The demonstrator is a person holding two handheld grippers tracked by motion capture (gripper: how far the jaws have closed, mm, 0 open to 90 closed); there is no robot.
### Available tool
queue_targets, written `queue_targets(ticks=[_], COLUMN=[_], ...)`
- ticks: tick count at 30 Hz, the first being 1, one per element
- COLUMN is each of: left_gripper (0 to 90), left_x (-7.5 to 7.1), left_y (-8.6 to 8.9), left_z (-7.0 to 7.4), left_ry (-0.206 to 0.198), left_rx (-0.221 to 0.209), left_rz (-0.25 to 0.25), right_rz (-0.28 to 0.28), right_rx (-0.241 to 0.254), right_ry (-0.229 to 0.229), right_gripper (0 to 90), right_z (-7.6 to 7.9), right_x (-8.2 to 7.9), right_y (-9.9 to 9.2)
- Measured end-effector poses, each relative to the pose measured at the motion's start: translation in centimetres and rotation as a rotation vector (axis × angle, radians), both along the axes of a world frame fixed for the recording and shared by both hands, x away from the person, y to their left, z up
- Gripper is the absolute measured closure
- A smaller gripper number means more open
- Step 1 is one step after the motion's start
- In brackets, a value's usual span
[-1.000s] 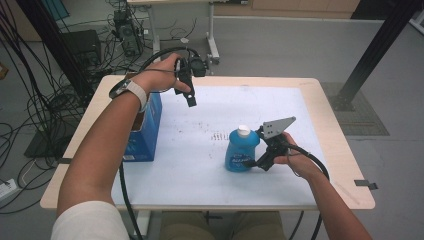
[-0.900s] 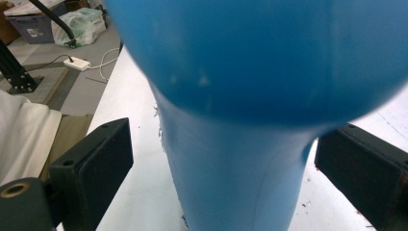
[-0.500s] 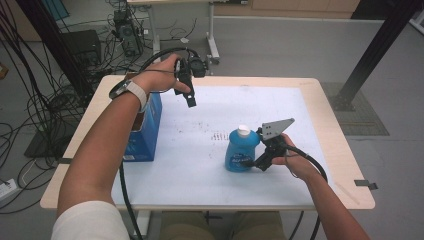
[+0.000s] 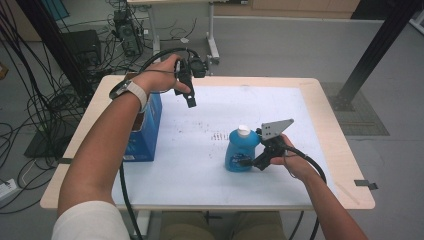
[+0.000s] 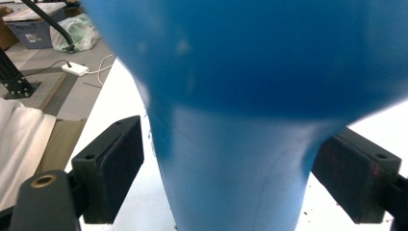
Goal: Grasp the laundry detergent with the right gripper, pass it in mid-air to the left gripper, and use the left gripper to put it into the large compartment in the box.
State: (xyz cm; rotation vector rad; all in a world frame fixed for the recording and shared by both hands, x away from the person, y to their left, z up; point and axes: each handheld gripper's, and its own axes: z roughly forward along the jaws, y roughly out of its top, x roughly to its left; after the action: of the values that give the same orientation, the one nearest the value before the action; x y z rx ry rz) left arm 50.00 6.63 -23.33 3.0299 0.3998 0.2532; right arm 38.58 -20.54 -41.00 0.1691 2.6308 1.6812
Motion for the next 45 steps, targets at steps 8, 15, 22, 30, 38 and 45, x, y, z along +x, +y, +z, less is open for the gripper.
queue_targets(ticks=[8, 15, 22, 30, 38, 45], left_gripper=[10.6, 10.6, 10.6, 10.6, 10.6, 10.6], left_x=[-0.03, 0.01, -0.01, 0.02, 0.07, 0.05], left_y=[0.09, 0.07, 0.08, 0.11, 0.13, 0.12], left_z=[-0.06, -0.08, -0.15, -0.17, -0.22, -0.27], left_ry=[0.001, 0.002, 0.003, 0.003, 0.005, 0.006], left_rx=[-0.002, 0.002, 0.004, 0.004, 0.006, 0.006], left_rz=[0.006, 0.004, 0.004, 0.007, 0.006, 0.006], right_rz=[0.008, 0.006, 0.010, 0.017, 0.020, 0.025], right_rx=[0.013, 0.025, 0.033, 0.041, 0.045, 0.046], right_ry=[0.002, -0.002, 0.002, 0.002, 0.002, -0.003], right_gripper=[19.6, 21.3, 24.3, 29.1, 31.7, 34.9], right_z=[-0.25, -0.33, -0.37, -0.49, -0.53, -0.52], right_x=[0.01, 0.05, 0.06, 0.13, 0.13, 0.13], right_y=[0.14, 0.15, 0.16, 0.23, 0.24, 0.25])
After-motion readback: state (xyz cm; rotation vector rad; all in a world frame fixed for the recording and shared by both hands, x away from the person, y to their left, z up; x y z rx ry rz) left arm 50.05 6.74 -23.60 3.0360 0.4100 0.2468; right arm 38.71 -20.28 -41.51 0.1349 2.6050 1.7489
